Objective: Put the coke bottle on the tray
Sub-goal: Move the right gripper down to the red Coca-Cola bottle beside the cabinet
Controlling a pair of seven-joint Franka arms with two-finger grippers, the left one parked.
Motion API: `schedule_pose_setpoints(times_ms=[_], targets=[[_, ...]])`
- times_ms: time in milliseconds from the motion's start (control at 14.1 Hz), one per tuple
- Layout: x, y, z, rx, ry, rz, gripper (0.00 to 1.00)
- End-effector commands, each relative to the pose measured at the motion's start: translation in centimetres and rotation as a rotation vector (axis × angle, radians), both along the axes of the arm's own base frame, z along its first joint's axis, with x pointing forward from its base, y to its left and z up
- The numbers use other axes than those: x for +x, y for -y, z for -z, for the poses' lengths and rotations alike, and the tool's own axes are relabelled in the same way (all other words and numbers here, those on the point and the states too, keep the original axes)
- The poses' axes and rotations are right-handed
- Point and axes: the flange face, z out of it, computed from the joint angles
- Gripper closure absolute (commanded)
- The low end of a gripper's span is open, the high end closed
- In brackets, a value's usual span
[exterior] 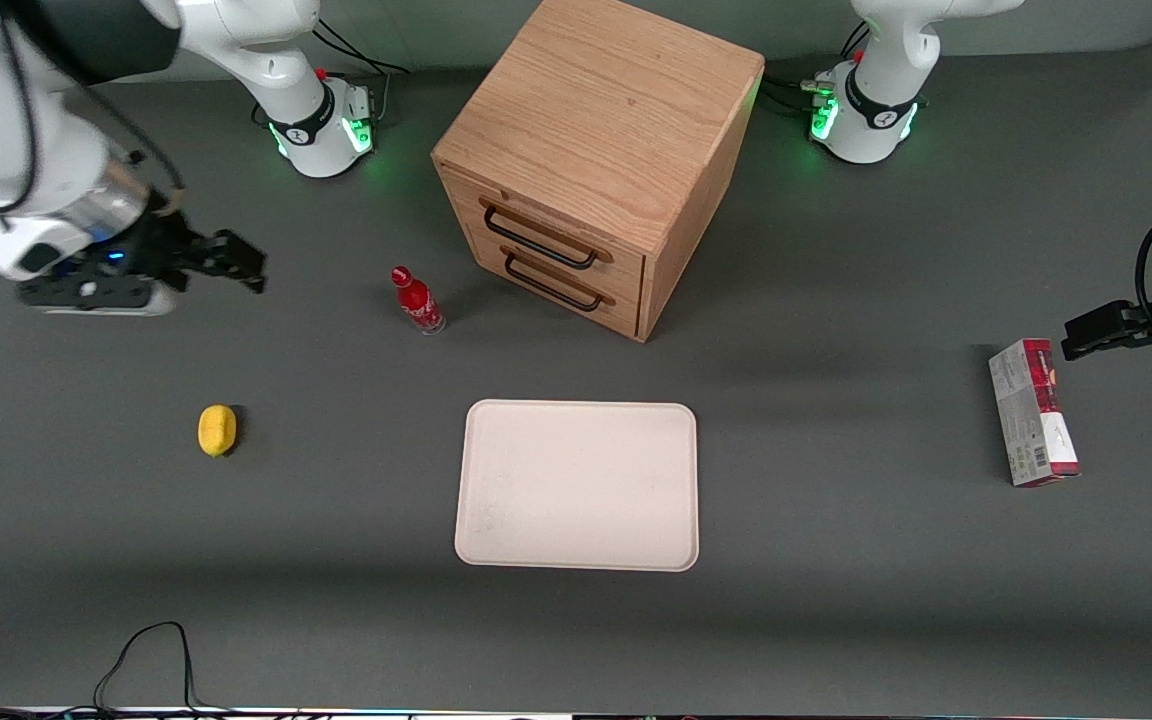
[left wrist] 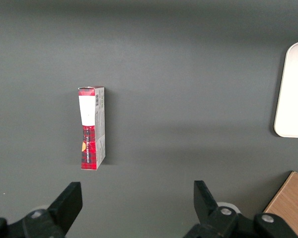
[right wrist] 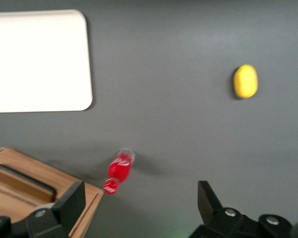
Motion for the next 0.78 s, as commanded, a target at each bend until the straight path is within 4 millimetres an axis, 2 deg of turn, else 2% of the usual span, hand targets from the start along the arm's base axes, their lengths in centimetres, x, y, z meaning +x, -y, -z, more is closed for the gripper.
schedule_pose_setpoints(times_ms=[0, 71, 212, 495, 707], targets=[[-1.7, -3.3, 2.0, 0.013, 0.009, 0.027, 0.00], [-2.7, -4.3, 2.9, 0.007, 0.012, 0.017, 0.00], [-3.9, -4.5, 6.1, 0.000, 0.016, 0.011, 0.00], [-6.9, -6.2, 14.9, 0.003, 0.058, -0.025, 0.00], [-10.0, -7.9, 20.3, 0.006, 0.088, -0.011, 0.00]])
